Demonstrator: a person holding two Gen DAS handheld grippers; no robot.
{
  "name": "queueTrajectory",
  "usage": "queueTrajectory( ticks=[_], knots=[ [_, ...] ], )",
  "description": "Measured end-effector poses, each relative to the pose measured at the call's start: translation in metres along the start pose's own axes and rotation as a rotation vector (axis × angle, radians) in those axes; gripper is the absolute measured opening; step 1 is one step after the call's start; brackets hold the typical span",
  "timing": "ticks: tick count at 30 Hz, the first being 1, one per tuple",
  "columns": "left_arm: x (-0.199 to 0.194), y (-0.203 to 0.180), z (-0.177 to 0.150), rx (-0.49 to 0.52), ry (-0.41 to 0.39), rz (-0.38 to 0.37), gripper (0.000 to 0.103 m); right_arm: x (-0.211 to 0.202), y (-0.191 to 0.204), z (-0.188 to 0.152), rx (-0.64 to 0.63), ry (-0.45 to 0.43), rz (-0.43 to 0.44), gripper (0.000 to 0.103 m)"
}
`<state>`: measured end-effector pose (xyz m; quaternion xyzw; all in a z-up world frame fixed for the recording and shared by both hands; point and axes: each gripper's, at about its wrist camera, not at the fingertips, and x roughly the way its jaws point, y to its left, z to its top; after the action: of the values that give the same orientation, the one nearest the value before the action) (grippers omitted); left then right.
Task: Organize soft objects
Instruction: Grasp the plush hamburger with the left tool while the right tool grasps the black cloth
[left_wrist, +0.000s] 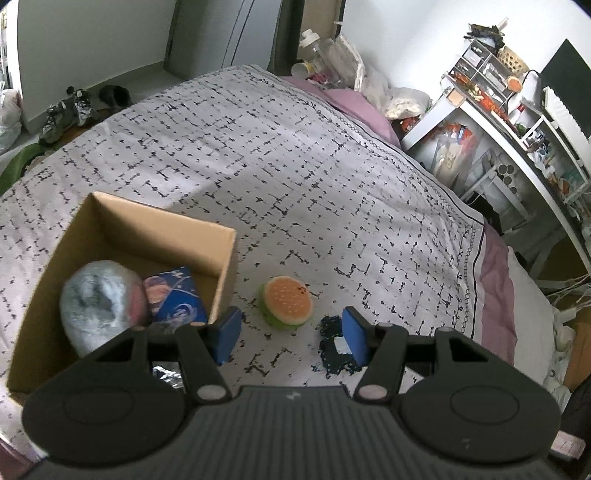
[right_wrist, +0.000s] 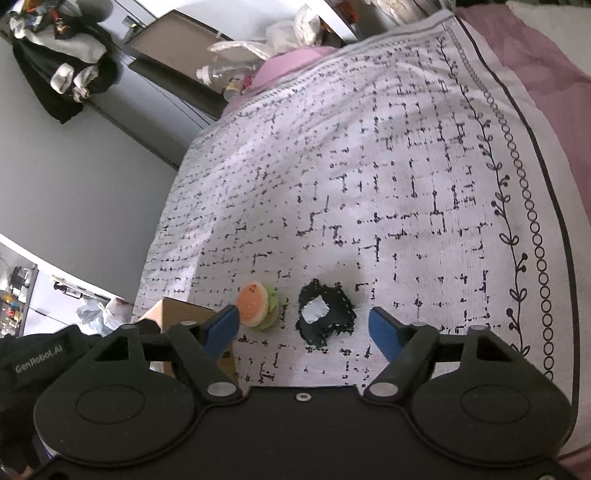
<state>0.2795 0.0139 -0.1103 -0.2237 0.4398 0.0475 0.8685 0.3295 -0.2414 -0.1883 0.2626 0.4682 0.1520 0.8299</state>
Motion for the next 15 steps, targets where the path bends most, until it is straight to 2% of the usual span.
queueTrajectory(
  ticks=[15],
  knots=[
    [0.060, -0.025, 0.000, 0.020, 0.046, 0.020, 0.058, 0.030, -0.022, 0.011, 0.101, 0.052, 0.012, 0.066]
  ],
)
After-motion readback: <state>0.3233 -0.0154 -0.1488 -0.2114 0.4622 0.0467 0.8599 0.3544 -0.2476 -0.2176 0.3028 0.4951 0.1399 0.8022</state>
